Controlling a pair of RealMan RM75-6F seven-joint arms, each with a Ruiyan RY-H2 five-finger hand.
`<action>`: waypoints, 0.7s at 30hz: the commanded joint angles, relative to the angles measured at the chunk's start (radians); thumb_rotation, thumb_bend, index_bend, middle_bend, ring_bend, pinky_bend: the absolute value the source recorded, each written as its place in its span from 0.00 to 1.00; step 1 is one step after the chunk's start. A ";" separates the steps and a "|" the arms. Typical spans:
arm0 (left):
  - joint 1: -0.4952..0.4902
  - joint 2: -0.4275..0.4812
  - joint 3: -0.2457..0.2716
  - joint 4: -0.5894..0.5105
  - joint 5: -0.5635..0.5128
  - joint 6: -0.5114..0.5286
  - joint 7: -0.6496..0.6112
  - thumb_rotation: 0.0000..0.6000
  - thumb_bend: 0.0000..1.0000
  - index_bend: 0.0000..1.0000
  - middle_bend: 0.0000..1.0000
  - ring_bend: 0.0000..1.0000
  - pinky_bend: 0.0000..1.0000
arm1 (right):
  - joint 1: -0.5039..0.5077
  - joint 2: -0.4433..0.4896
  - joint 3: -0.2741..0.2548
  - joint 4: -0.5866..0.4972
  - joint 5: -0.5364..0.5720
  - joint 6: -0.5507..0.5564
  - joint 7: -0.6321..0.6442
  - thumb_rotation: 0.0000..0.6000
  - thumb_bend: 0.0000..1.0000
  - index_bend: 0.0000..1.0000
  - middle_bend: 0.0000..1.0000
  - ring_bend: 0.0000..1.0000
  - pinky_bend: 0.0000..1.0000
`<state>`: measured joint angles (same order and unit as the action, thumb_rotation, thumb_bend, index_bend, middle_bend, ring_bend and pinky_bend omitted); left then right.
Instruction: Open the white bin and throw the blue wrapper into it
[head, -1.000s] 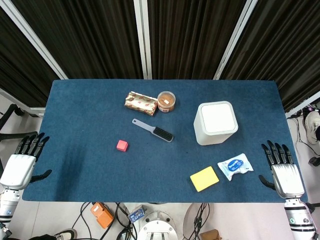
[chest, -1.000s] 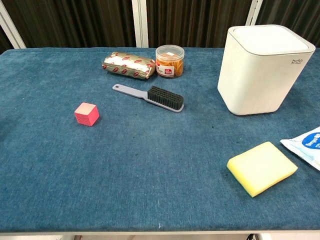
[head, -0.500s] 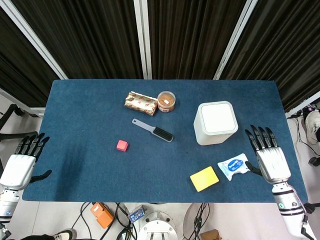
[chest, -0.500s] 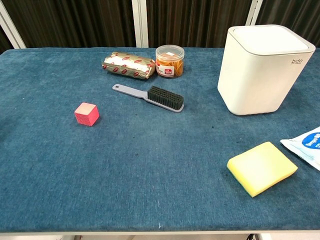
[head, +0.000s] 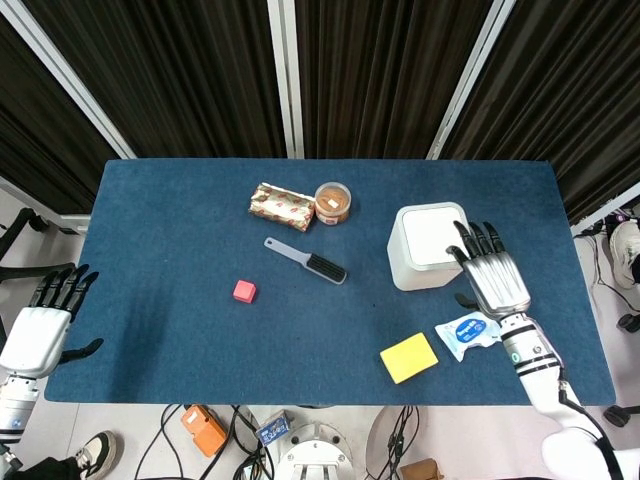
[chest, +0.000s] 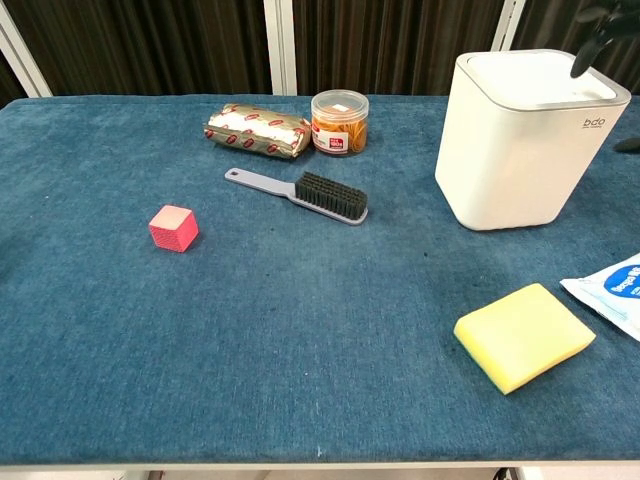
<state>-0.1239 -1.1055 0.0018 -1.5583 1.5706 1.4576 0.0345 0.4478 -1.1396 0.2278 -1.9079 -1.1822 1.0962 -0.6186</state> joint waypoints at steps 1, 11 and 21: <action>0.000 0.000 0.001 0.000 0.001 0.001 0.000 1.00 0.09 0.00 0.00 0.00 0.00 | 0.016 -0.012 -0.014 0.019 0.024 -0.022 0.007 1.00 0.34 0.36 0.00 0.00 0.00; 0.005 0.000 0.002 0.000 0.005 0.011 -0.002 1.00 0.09 0.00 0.00 0.00 0.00 | 0.005 -0.007 -0.047 0.028 -0.047 0.036 0.097 1.00 0.34 0.28 0.00 0.00 0.00; 0.001 -0.003 0.004 0.000 0.008 0.004 0.003 1.00 0.09 0.00 0.00 0.00 0.00 | -0.168 0.065 -0.171 0.055 -0.408 0.328 0.266 1.00 0.34 0.00 0.00 0.00 0.00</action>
<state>-0.1228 -1.1081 0.0050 -1.5579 1.5781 1.4623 0.0369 0.3355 -1.1043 0.1106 -1.8682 -1.5198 1.3728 -0.4065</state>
